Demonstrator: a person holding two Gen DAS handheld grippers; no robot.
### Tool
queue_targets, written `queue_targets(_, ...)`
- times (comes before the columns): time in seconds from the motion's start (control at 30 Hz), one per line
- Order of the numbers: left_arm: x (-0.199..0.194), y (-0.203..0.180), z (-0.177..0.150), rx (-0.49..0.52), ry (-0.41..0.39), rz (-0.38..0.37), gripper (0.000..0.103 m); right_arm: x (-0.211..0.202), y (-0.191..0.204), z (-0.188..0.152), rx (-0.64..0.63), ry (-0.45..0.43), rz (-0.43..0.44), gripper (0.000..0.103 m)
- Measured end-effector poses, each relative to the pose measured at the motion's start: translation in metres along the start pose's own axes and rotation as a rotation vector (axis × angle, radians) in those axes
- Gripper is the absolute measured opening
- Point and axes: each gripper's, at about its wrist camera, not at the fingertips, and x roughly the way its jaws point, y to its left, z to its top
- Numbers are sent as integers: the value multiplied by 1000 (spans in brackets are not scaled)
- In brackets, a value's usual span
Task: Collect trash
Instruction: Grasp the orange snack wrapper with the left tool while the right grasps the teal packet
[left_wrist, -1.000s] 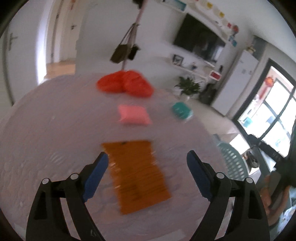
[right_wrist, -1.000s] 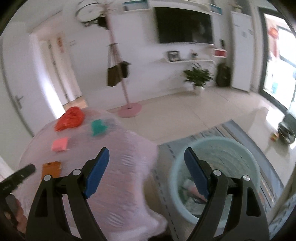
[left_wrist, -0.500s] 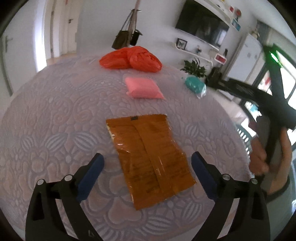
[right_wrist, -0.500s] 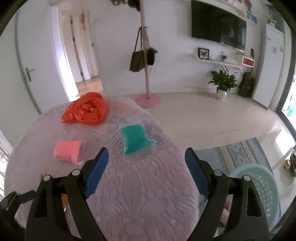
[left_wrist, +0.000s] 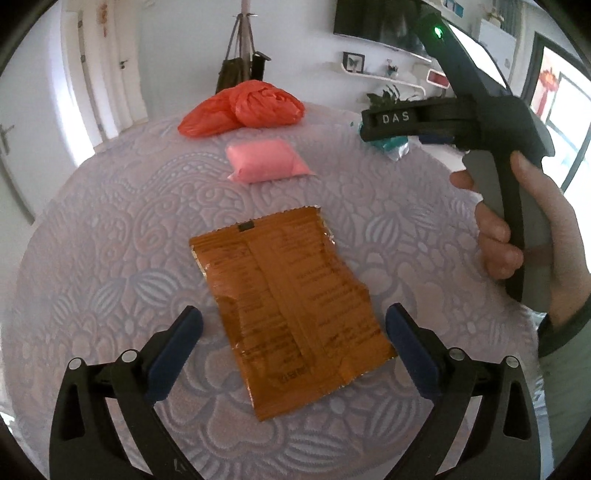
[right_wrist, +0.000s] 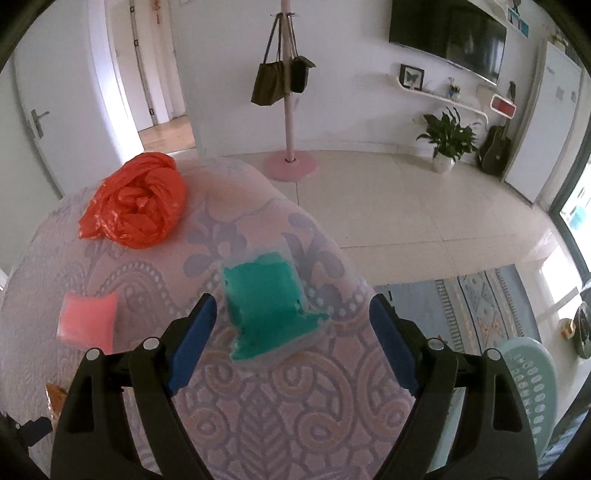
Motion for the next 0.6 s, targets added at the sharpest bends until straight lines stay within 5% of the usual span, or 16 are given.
queue_targets(0.1,0,-2,-1,9,-5,19,90,4,10,-3,-51,19,-12,50)
queue_targets(0.43,-12,-7,-7,30,-64,8,44,-7,14,-7,-69,-37,-31,44)
queue_targets(0.6,-18,1,-7,-15,-93,-29,37,-17,8,-10,-30,-89,-35,43)
